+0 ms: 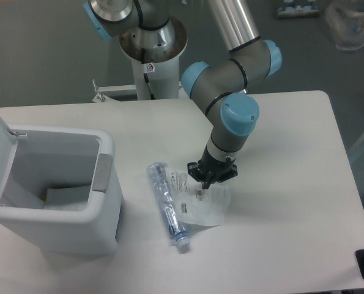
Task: Place the trash in the trash can
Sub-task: 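Close the gripper on the bag's edge and drag it off the bottle, then lift the bag and carry it over the white trash bin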
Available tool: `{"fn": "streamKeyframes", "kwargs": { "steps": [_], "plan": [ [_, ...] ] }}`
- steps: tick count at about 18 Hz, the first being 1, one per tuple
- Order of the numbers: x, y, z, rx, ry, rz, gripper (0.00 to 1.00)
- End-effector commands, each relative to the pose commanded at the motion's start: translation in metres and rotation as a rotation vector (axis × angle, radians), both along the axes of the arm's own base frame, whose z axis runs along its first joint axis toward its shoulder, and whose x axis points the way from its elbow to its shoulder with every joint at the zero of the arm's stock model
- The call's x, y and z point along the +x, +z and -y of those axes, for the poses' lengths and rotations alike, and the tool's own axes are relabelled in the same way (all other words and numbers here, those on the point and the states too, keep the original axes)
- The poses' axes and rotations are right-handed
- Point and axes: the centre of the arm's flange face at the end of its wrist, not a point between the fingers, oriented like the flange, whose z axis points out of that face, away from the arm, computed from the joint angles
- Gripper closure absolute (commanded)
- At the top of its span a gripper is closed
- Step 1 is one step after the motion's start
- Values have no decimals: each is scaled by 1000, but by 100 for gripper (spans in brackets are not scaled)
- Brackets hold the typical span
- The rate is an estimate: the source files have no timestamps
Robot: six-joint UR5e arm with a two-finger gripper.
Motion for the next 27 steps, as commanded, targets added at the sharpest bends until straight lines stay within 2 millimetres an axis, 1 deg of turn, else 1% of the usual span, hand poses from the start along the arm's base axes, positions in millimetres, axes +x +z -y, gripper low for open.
{"fn": "streamKeyframes", "kwargs": {
  "steps": [3, 5, 7, 12, 15, 17, 19, 20, 21, 23, 24, 25, 26, 27],
  "plan": [
    [-3, 3, -1, 3, 2, -5, 100],
    [-5, 11, 0, 15, 5, -16, 100],
    [-13, 26, -2, 33, 8, -41, 100],
    [-42, 80, -17, 74, 13, -92, 100],
    [-59, 128, -26, 106, 16, -107, 100],
    [-71, 163, -22, 158, 34, -93, 100],
    [-76, 190, -25, 220, 40, -83, 100],
    [-73, 209, -22, 241, 45, -94, 100],
    [-70, 224, -20, 252, 53, -105, 100],
    [-69, 245, -21, 289, 76, -111, 100],
    [-68, 262, -20, 334, 97, -109, 100],
    [-64, 287, -19, 391, 121, -107, 100],
    [-59, 303, -20, 436, 138, -95, 100],
    [-52, 312, -24, 461, 148, -83, 100]
  ]
}}
